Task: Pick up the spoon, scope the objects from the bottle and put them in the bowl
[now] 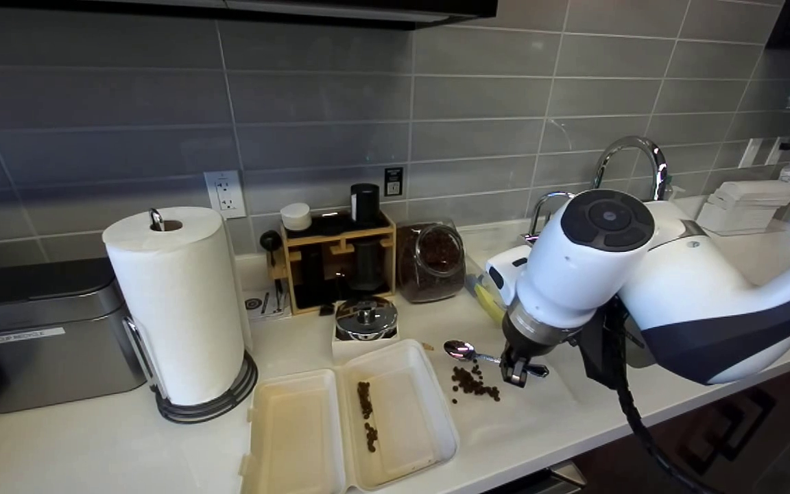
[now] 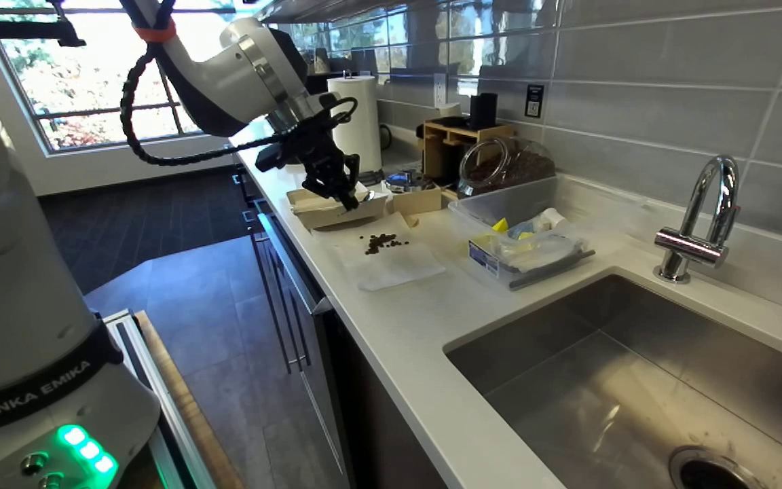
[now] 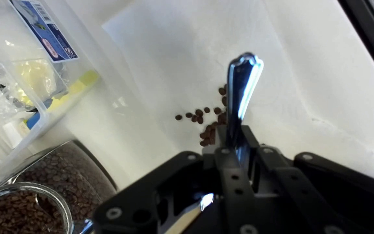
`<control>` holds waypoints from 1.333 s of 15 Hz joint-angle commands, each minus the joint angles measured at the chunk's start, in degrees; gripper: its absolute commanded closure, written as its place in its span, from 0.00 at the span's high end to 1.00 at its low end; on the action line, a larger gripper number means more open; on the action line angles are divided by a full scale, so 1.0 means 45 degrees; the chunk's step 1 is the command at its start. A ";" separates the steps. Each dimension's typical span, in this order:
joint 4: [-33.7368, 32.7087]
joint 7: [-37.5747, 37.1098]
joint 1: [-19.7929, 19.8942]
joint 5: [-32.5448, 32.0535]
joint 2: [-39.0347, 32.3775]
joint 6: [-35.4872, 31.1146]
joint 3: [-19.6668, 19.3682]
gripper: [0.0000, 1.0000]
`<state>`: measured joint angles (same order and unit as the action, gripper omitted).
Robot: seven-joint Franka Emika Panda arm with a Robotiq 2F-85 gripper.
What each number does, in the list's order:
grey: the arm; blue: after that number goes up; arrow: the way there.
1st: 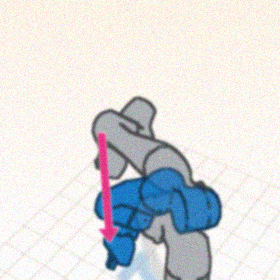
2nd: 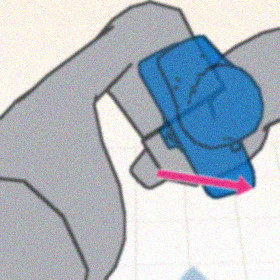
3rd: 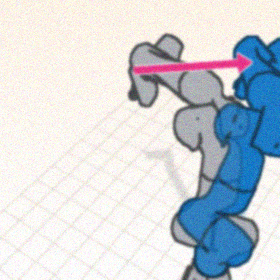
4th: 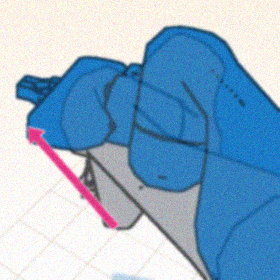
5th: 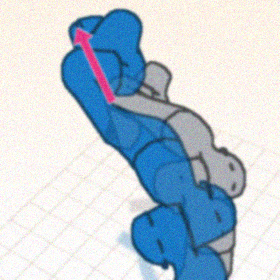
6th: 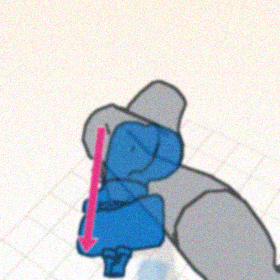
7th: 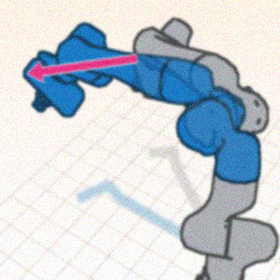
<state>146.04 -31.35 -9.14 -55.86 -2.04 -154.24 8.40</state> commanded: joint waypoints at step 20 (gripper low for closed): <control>-0.0696 -0.3075 0.1151 -0.0412 -0.3669 -0.5032 -0.3117 0.03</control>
<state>143.15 -41.35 -2.85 -55.57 -16.84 -174.48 -3.55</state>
